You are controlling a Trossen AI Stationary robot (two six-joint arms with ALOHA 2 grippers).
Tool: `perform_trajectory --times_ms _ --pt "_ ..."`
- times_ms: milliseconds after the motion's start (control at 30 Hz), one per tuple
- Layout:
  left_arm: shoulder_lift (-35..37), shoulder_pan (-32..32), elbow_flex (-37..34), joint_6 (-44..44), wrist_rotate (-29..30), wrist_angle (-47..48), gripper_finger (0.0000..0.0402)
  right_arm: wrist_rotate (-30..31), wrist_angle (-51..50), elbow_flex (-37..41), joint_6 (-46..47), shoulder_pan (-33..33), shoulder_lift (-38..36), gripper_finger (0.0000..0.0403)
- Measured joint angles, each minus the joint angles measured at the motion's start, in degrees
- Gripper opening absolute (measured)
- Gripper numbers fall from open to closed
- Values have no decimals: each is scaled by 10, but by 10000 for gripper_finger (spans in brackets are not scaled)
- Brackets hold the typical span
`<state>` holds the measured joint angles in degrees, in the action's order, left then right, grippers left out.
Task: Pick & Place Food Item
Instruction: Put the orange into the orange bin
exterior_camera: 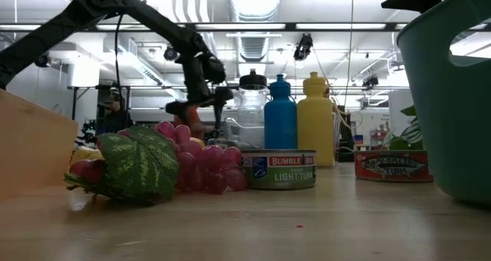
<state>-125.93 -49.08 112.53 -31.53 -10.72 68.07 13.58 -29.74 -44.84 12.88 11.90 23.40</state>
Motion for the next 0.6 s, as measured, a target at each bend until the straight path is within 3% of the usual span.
perform_trajectory --times_ms 200,300,600 --pt "1 32 -3 0 23 -56 382 0 0 0 0 0 0 329" --pt "-4 39 -4 -4 45 -55 382 0 0 0 0 0 0 329" --pt "-46 38 -4 -5 36 -31 382 0 0 0 0 0 0 329"
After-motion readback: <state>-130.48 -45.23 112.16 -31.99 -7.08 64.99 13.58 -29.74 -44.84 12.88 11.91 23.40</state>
